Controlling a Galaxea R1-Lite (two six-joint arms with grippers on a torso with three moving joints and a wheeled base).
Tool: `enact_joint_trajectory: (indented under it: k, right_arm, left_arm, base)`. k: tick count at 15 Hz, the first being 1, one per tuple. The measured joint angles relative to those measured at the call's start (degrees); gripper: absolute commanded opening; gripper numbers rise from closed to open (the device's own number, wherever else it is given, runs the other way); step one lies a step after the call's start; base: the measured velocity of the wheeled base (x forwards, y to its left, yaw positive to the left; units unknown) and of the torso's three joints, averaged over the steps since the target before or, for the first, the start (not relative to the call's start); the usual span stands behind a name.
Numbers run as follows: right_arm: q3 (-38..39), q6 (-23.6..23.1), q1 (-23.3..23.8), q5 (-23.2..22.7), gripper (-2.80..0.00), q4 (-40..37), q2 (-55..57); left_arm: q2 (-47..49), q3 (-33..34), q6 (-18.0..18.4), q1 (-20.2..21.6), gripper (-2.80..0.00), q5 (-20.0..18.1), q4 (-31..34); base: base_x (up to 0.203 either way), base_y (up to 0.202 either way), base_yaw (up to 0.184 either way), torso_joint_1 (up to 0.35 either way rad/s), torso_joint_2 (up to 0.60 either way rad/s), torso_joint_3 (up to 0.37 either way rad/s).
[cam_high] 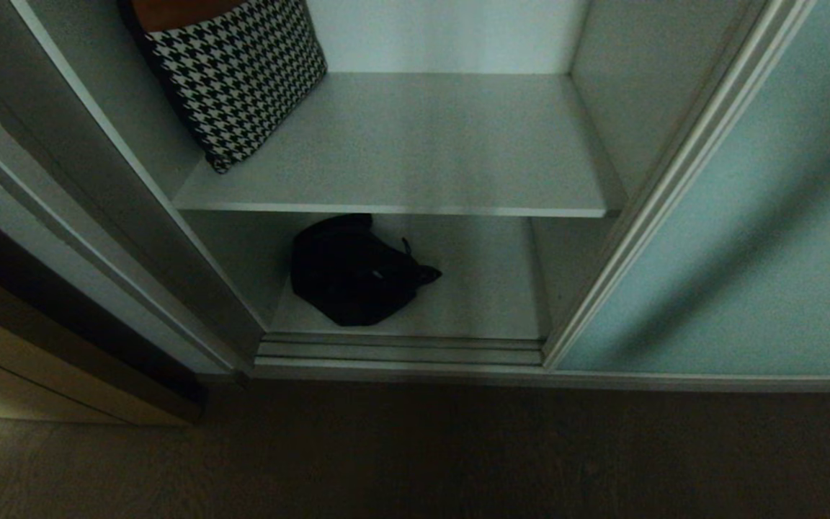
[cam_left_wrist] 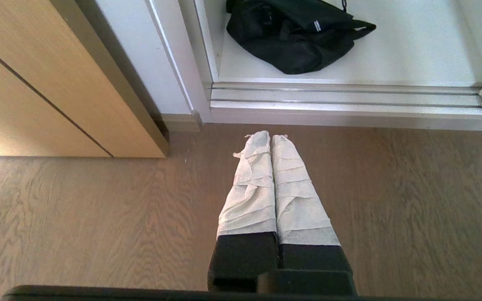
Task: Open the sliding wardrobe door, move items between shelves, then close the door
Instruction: Close the door
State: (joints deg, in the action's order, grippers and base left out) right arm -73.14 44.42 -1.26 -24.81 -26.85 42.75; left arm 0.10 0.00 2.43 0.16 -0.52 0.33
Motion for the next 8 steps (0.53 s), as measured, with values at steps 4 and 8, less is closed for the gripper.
enact_joint_trajectory:
  k: [4,8]
  right_arm:
    - [0.13,0.20,0.05,0.04,-2.80,6.40,6.42]
    - [0.49,2.95,0.60,-0.63,-2.80,14.30,12.36]
  left_arm:
    - [0.00,0.00,0.02,0.00,-2.80,0.00,0.00]
    - [0.00,0.00,0.00,0.00,-2.80,0.00,0.00]
  base:
    - [0.000,0.000,0.000,0.000,0.00,0.000]
    - [0.000,0.000,0.000,0.000,0.00,0.000]
